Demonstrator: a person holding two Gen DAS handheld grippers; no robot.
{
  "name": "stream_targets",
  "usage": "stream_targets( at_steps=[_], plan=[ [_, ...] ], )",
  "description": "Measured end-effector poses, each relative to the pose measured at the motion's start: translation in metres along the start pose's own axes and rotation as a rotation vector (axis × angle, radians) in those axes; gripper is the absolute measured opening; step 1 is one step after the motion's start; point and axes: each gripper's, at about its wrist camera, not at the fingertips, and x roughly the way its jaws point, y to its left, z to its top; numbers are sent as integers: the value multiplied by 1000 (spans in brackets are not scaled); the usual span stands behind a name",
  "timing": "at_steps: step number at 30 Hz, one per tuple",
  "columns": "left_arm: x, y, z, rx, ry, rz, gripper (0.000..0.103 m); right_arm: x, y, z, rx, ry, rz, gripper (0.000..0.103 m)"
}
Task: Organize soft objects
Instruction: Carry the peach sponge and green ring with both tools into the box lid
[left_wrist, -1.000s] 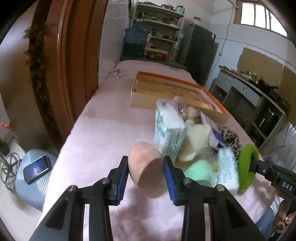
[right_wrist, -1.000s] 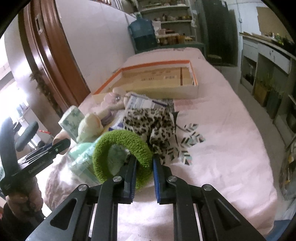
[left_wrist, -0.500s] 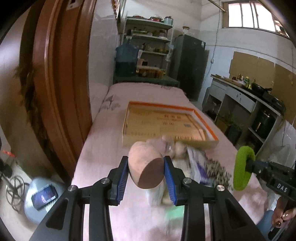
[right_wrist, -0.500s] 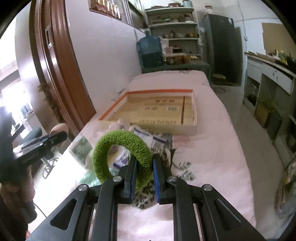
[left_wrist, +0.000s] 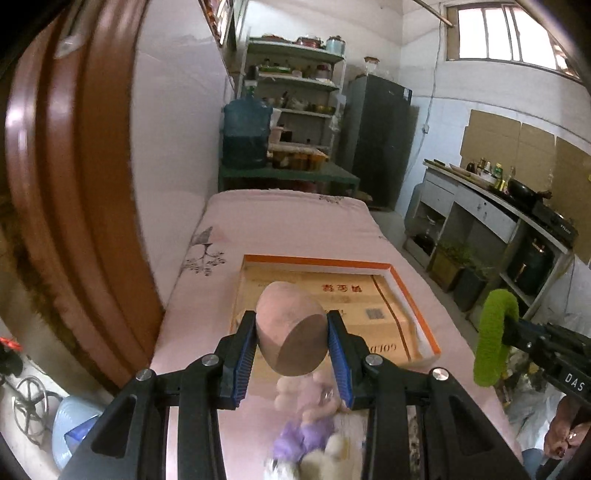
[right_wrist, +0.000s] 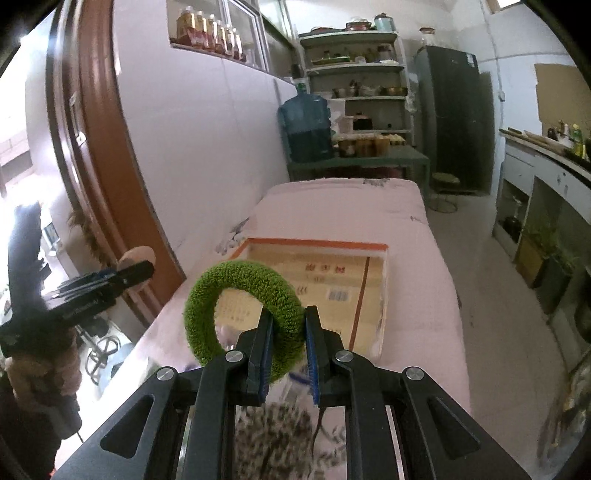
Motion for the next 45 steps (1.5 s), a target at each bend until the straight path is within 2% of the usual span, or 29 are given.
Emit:
stream_targets(
  at_steps=[4,9,14,22,28,33,40,45],
  plan=[
    [27,1,21,1,41,-28,38,25,-13,26,41,32,29,16],
    [65,5,41,4,110,-81,38,56,-23,47,53,63,23,16],
    [106,-3,43,58,179,-96,38,96,-31,59,48,108,1,16],
    [164,-4,36,67,283,-90,38,158,-42,56,34,201,-49,16],
    [195,9,35,-6,354,-102,38,196,-49,56,44,263,-70,16],
    [216,19,35,-60,394,-100,38,217,-53,53,48,310,-91,16],
    [235,22,29,-74,430,-94,38,244,-61,40,50,383,-121,16],
    [242,23,22,-83,444,-98,38,251,-64,36,51,402,-128,16]
  ],
)
